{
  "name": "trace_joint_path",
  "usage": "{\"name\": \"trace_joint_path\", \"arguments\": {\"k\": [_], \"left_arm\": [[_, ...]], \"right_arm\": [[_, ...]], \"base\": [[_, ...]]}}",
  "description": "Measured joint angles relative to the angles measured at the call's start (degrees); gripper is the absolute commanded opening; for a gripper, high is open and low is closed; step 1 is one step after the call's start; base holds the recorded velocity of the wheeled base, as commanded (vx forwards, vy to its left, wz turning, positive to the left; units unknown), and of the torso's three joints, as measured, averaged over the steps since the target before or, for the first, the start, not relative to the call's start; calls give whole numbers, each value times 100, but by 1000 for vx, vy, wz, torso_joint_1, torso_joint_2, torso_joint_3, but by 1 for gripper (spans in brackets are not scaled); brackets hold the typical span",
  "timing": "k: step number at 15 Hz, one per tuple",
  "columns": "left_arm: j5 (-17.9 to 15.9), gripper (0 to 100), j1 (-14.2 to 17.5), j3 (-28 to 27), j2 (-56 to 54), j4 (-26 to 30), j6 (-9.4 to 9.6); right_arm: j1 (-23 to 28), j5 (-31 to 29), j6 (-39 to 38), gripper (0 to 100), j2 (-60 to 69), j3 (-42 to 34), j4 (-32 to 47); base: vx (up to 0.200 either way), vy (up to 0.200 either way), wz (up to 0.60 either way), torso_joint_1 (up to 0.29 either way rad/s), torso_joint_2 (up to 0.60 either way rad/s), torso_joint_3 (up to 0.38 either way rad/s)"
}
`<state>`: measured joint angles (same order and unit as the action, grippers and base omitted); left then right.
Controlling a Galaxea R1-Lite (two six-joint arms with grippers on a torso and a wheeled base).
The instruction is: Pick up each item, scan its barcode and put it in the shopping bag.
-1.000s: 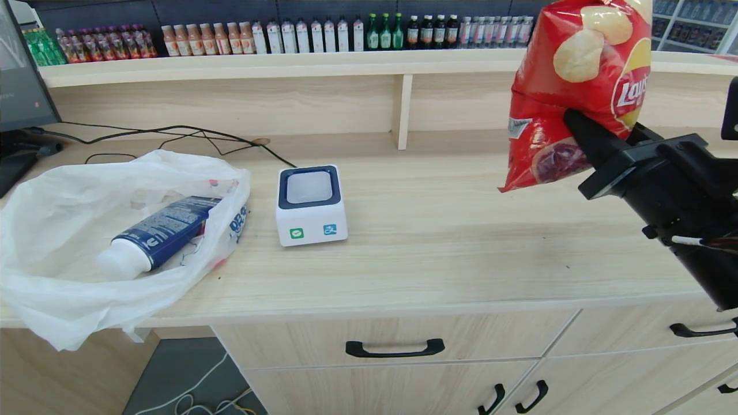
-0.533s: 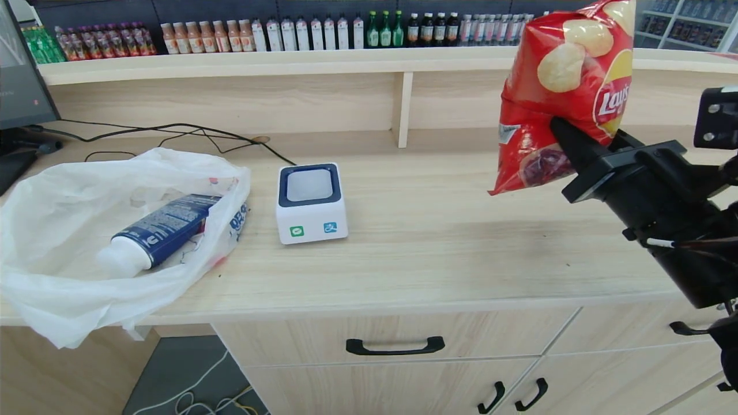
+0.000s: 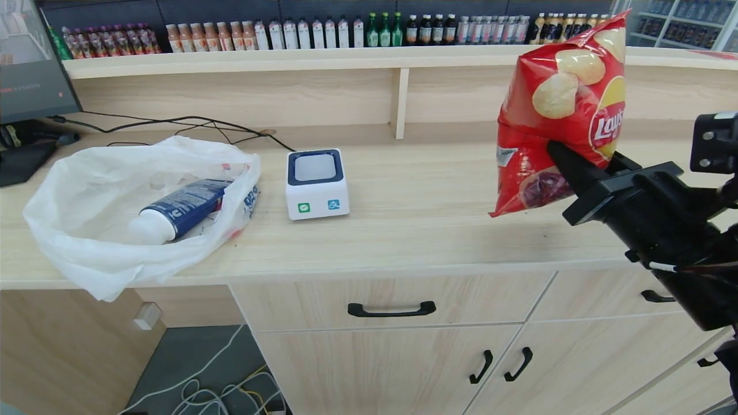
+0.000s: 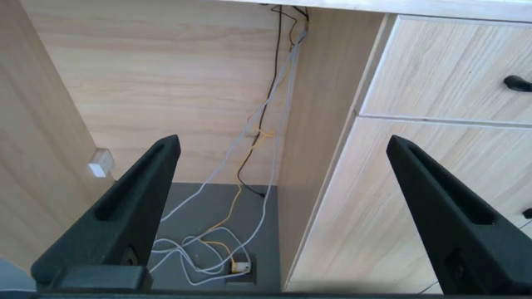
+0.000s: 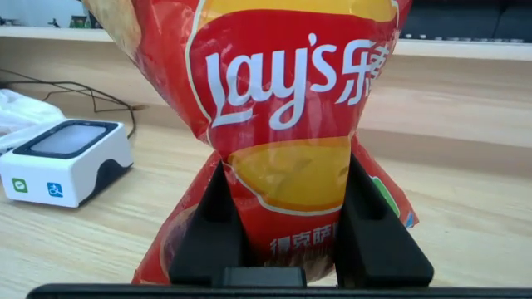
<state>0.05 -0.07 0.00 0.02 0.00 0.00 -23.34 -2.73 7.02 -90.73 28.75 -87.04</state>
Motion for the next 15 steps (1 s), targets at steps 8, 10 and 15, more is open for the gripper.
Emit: {"name": "trace_joint_path", "arguments": {"k": [8, 10, 15], "left_arm": [[2, 100, 2, 0, 0, 2, -18], [2, 100, 2, 0, 0, 0, -22], [2, 100, 7, 0, 0, 0, -24]], "right_arm": [[-38, 28, -139, 0, 179, 6, -11], [-30, 28, -144, 0, 234, -26, 0], [-38, 22, -137, 0, 278, -74, 0]], "base": [[0, 200, 0, 4, 5, 2], [0, 200, 0, 2, 7, 0], [0, 200, 0, 0, 1, 3]]}}
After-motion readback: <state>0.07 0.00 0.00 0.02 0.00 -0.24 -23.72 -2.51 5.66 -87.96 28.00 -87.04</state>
